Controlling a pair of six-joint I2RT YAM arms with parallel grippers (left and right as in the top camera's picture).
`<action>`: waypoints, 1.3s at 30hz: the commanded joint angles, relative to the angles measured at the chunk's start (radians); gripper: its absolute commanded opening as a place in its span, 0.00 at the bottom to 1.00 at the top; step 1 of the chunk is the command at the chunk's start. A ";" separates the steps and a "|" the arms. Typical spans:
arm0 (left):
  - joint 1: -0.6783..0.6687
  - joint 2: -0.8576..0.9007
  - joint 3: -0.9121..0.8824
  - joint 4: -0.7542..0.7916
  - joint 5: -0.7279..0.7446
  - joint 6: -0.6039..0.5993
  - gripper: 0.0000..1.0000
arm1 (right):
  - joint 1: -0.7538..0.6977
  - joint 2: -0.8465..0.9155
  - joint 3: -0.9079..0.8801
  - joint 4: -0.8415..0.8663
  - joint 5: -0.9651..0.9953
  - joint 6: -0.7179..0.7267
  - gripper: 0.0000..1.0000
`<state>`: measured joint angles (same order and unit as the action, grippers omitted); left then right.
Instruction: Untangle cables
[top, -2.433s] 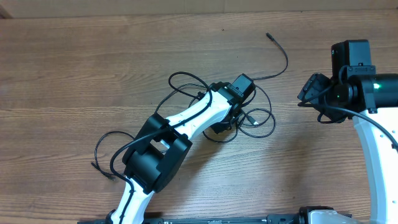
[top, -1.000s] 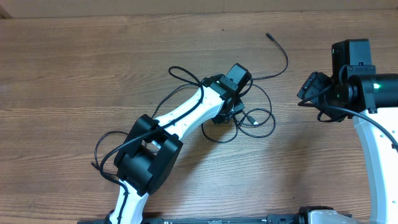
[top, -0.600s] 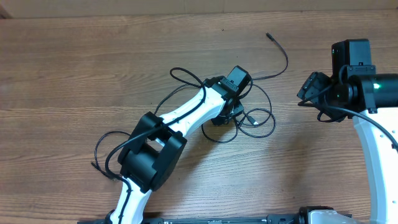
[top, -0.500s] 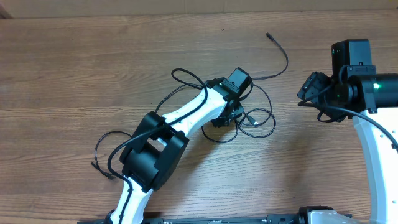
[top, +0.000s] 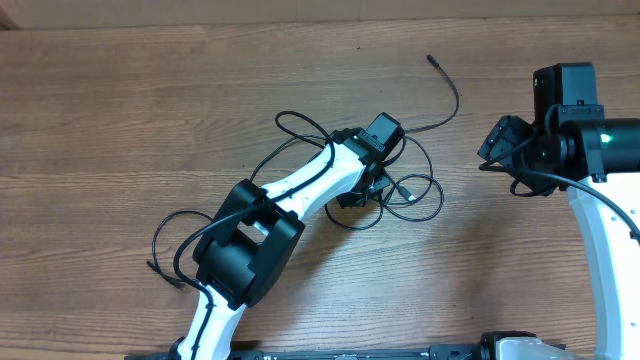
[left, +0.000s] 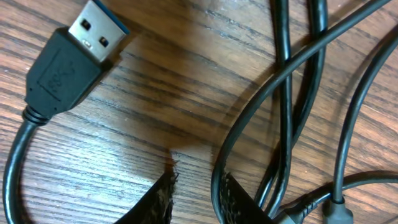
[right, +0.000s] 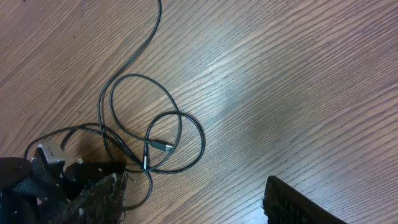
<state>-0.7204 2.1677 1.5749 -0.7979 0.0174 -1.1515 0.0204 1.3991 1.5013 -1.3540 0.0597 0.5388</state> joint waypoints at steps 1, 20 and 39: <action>-0.010 0.020 -0.036 -0.005 -0.011 -0.002 0.30 | -0.003 -0.011 -0.003 0.005 0.014 0.004 0.70; -0.047 0.020 -0.105 0.104 0.000 -0.042 0.20 | -0.003 -0.011 -0.003 0.000 0.014 0.004 0.70; 0.124 -0.358 0.203 -0.298 -0.024 0.260 0.04 | -0.003 -0.010 -0.003 0.013 0.014 0.004 0.75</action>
<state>-0.6197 1.9930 1.6608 -1.0897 0.0105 -1.0336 0.0200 1.3991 1.5013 -1.3479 0.0601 0.5396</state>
